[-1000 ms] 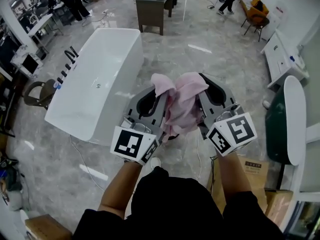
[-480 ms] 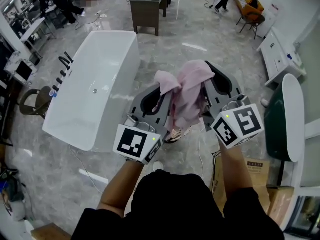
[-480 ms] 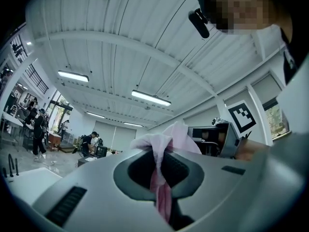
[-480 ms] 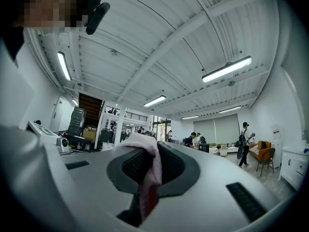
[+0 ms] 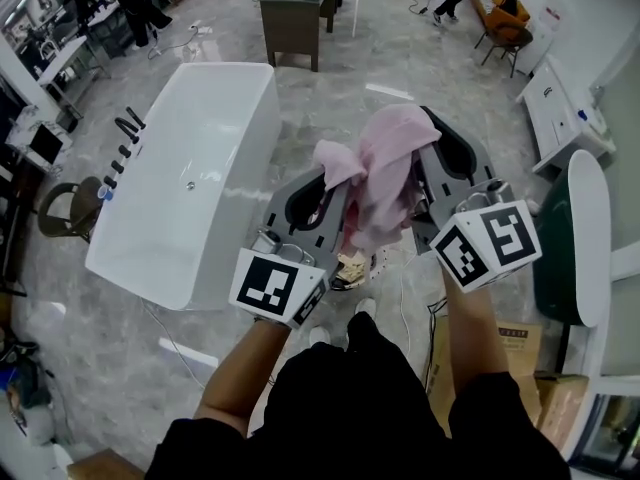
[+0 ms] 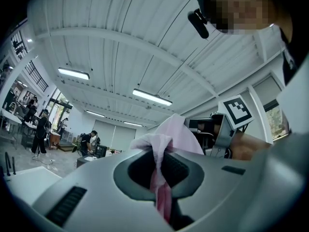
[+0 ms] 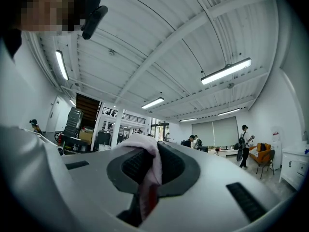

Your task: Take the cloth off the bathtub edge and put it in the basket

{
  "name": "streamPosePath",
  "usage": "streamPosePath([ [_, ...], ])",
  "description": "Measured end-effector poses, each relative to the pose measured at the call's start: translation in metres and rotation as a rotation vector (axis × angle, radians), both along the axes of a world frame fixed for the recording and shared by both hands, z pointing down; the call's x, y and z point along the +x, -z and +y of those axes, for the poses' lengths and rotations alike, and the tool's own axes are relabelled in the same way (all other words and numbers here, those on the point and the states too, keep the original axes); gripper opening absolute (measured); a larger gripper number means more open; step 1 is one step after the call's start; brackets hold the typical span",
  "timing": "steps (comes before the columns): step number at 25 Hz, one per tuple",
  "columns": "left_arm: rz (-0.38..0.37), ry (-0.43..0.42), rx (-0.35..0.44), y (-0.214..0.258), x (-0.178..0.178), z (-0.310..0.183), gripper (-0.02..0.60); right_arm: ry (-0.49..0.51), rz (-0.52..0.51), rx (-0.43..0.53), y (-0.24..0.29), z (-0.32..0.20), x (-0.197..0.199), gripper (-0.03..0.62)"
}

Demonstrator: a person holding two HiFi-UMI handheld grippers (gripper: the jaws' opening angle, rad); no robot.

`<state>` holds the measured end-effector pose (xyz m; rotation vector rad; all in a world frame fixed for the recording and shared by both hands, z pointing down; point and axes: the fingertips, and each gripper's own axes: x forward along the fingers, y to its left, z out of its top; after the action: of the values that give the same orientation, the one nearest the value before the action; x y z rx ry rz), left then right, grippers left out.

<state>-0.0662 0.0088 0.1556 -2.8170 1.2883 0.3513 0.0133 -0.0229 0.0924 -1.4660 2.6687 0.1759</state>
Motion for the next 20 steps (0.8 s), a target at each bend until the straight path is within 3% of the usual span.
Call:
streamPosePath([
  [8, -0.020, 0.056, -0.029, -0.014, 0.005, -0.041, 0.025, 0.061, -0.002, -0.024, -0.015, -0.038, -0.001, 0.046],
  [20, -0.048, 0.109, -0.172, -0.084, 0.022, -0.100, 0.025, 0.136, 0.048, -0.156, -0.095, -0.077, 0.009, 0.046],
])
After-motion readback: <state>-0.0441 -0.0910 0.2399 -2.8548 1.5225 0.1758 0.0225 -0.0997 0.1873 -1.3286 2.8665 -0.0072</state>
